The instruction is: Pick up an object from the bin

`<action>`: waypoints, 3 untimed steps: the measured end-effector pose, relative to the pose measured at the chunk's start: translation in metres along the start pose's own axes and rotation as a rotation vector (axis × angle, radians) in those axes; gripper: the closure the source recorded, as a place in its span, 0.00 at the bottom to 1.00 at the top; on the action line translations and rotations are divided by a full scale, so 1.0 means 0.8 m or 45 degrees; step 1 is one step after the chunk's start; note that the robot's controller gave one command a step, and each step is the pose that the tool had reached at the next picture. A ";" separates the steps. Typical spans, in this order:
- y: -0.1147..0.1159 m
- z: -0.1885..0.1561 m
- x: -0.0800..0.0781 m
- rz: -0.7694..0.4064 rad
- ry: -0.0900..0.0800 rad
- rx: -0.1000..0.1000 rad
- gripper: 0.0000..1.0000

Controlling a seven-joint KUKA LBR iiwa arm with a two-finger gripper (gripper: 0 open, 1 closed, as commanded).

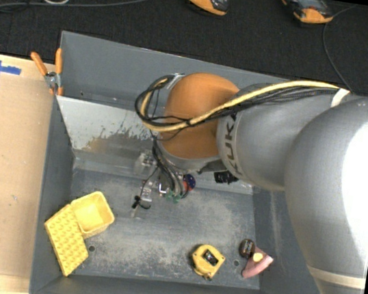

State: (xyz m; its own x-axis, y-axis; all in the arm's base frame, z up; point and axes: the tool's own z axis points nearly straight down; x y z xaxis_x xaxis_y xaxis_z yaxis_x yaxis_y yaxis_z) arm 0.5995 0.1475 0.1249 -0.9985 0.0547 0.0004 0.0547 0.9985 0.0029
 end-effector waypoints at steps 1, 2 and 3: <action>0.014 0.009 0.001 0.019 0.002 -0.001 0.00; 0.070 0.058 0.080 0.052 0.003 0.001 0.00; 0.097 0.068 0.113 0.040 0.001 0.011 0.00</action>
Offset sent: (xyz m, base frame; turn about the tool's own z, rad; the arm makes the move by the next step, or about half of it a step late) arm -0.0708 0.0716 -0.0529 0.0379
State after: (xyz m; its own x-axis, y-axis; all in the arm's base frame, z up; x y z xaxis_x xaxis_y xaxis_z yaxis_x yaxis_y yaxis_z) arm 0.5135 0.2304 0.0711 -0.9963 0.0856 0.0015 0.0856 0.9963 -0.0057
